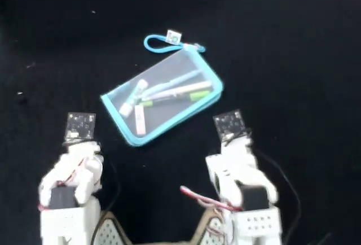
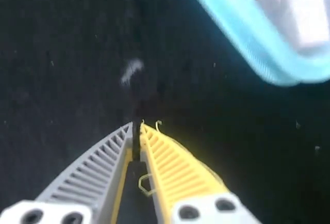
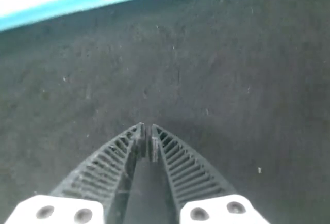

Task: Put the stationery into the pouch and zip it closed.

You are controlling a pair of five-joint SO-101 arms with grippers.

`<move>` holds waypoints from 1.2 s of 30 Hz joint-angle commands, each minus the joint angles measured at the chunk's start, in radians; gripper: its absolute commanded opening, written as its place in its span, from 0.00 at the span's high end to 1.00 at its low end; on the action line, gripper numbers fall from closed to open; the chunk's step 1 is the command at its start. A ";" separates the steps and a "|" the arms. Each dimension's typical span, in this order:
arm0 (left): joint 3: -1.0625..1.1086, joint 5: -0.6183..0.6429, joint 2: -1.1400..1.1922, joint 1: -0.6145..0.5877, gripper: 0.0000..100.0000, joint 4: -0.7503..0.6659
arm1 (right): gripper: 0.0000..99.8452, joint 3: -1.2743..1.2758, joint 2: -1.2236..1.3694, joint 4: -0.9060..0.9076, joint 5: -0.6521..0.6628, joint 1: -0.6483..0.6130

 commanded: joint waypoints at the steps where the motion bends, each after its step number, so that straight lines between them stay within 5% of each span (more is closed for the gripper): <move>1: 0.030 -0.005 -0.003 -0.025 0.97 0.025 | 0.99 -0.001 -0.096 0.058 -0.006 0.078; 10: 0.030 0.020 0.000 -0.087 0.97 0.032 | 0.99 -0.001 -0.096 0.055 -0.006 0.321; 19: 0.030 0.244 -0.003 -0.088 0.97 0.031 | 0.99 -0.001 -0.096 0.044 -0.112 0.203; 25: 0.030 0.115 -0.002 -0.051 0.97 0.032 | 0.99 -0.001 -0.096 0.055 -0.110 0.207; 36: 0.030 0.115 -0.002 -0.085 0.97 0.032 | 0.99 -0.001 -0.096 0.055 -0.112 0.207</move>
